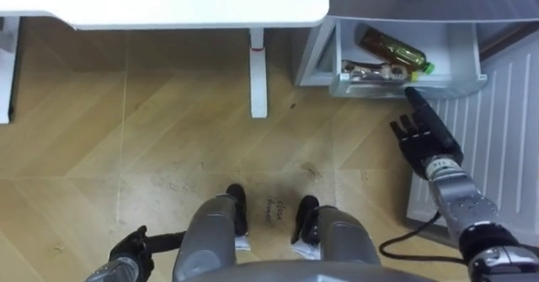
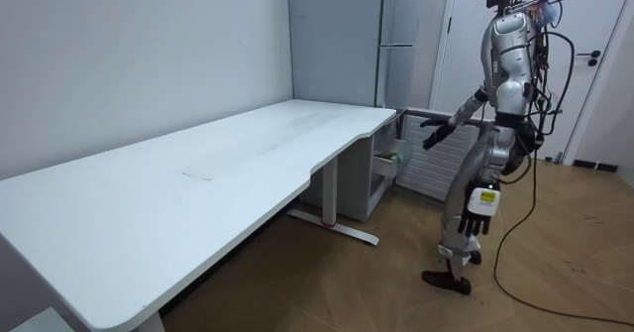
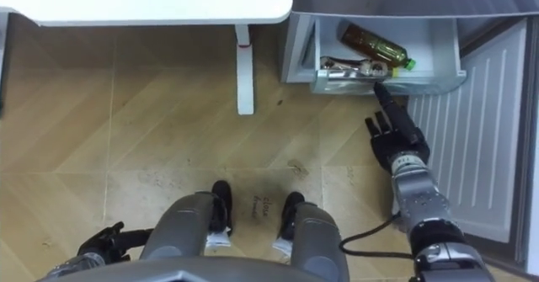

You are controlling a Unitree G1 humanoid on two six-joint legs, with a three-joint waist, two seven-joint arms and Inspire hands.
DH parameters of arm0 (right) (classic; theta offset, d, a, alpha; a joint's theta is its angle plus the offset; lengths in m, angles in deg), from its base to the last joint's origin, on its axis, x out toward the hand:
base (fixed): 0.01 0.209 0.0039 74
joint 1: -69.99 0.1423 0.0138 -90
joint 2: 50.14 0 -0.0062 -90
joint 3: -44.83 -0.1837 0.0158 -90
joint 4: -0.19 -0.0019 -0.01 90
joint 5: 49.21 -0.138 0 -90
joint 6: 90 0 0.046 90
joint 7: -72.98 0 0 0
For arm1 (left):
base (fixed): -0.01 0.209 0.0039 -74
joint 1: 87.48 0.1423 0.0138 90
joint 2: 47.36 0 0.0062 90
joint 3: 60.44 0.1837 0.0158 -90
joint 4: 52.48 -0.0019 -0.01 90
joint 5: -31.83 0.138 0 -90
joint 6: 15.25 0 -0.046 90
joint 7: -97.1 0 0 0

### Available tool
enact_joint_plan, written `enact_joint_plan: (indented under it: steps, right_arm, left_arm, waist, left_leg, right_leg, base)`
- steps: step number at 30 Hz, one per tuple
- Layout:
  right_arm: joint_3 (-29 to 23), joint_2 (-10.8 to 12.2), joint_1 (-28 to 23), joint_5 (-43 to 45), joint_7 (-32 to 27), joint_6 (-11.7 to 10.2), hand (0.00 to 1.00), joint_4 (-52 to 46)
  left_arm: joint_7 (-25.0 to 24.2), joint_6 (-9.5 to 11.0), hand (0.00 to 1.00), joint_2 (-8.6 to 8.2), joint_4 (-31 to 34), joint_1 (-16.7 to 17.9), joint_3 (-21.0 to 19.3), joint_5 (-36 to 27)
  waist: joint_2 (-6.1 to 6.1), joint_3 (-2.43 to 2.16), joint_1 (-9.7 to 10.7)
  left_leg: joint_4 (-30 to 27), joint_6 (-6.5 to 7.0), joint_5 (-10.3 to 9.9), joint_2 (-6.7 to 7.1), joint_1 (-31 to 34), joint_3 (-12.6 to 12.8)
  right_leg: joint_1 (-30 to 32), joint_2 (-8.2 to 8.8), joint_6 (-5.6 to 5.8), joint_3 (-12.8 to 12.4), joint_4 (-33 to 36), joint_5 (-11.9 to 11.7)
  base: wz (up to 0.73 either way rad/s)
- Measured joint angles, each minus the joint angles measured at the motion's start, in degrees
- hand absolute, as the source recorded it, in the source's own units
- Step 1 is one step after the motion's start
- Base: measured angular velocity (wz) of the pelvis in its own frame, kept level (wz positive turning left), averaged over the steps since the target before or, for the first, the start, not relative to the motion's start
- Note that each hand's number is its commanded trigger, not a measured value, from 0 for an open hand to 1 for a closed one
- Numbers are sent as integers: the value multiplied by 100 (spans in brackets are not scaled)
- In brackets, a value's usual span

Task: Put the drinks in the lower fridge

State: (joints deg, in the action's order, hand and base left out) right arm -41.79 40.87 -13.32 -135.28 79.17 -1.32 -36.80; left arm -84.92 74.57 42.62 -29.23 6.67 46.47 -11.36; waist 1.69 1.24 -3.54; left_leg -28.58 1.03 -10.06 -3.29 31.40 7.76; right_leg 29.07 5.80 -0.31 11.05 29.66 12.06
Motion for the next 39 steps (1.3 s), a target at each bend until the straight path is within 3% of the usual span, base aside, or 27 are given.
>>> enact_joint_plan:
  steps: [3,16,22,26,28,32,34,39]
  right_arm:
    - [0,66,-123,-13,71,0,0,148]
    - [0,164,-30,1,220,22,0,489]
    - [-49,163,496,-10,198,144,0,735]
    - [-144,113,829,-170,199,149,0,954]
    - [-324,75,883,-447,190,171,0,1014]
    - [-381,-101,1183,-573,169,197,0,1315]
    - [-355,-255,1341,-571,133,200,0,1341]
    - [-348,-360,1785,-622,84,210,0,1397]
  left_arm:
    - [-33,79,0,-20,-25,53,-69,-4]
    - [38,77,0,-161,-84,58,-101,0]
    - [67,51,0,-169,-76,-76,-237,-7]
    - [236,29,0,-168,-98,-95,-265,0]
    - [370,4,0,-149,-114,-103,-256,-8]
    - [602,-120,0,-142,-182,-189,-240,9]
    - [725,-194,0,-125,-176,-309,-124,-8]
    - [941,-234,0,-100,-129,-602,22,-2]
  waist:
    - [-13,0,-31]
    - [-21,-2,-75]
    - [-13,13,-106]
    - [-67,69,-127]
    - [-47,90,-139]
    - [-46,97,-167]
    - [-44,99,-159]
    - [-38,104,-164]
  left_leg:
    - [7,-1,-1,1,5,5]
    - [100,-21,-20,14,21,17]
    - [-304,-17,-76,34,473,-5]
    - [-1113,-41,-384,-24,1078,-125]
    - [-1678,-25,-582,-7,1518,-175]
    - [-2628,-17,-922,-37,2270,-214]
    - [-3255,2,-1130,0,2787,-242]
    - [-4426,66,-1516,-3,3664,-321]
  right_leg:
    - [3,1,-1,7,-13,2]
    - [45,9,-5,3,-59,19]
    - [545,110,-43,-5,503,223]
    - [1075,135,-72,-25,1245,525]
    - [1510,243,-95,-30,1865,784]
    - [2239,353,-115,-92,2811,1127]
    - [2731,512,-146,-99,3469,1373]
    - [3531,654,-135,-173,4617,1802]
  base:
    - [0]
    - [-1]
    - [7]
    - [5]
    - [13]
    - [4]
    - [14]
    - [8]
